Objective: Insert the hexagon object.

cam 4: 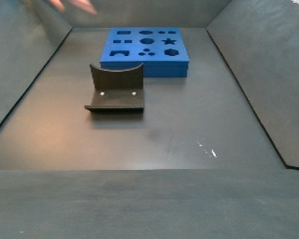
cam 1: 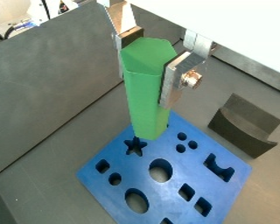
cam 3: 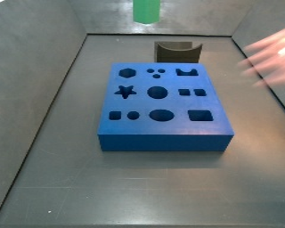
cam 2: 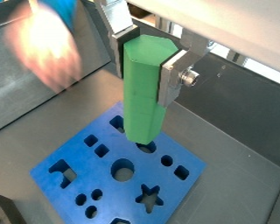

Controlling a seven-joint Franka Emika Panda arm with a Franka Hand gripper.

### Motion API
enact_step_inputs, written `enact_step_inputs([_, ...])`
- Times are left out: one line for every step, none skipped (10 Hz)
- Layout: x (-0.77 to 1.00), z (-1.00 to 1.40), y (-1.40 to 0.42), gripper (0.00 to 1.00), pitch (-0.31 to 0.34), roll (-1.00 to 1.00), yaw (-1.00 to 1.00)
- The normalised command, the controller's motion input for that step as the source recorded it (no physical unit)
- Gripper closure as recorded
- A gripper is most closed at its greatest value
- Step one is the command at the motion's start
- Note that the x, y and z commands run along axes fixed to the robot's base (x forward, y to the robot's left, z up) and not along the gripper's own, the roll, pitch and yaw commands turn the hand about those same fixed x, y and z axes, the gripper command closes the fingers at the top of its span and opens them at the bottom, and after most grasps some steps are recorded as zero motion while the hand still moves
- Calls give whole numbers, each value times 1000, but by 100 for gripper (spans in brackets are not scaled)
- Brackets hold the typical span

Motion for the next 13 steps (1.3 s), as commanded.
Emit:
enact_step_inputs([0, -809, 517, 100, -60, -34, 0])
enact_step_inputs([0, -1000, 726, 100, -50, 0, 0])
enact_step_inputs([-89, -1000, 814, 100, -36, 3, 0])
enact_step_inputs([-83, -1000, 794, 100, -41, 0, 0])
enact_step_inputs([-9, -906, 700, 100, -54, -103, 0])
enact_step_inputs([-14, -623, 540, 100, -117, -291, -20])
enact_step_inputs([0, -366, 354, 100, -181, -413, -40])
enact_step_inputs([0, -311, 300, 100, -196, -433, 0])
enact_step_inputs([-231, -494, 294, 100, -187, -337, -46])
enact_step_inputs([-600, -623, 0, 100, -231, -29, 0])
enact_step_inputs([-529, -477, -146, 100, -150, 90, 0])
enact_step_inputs([-191, -426, -177, 100, -97, 0, 0])
enact_step_inputs([0, -369, -83, 100, -54, -23, 0])
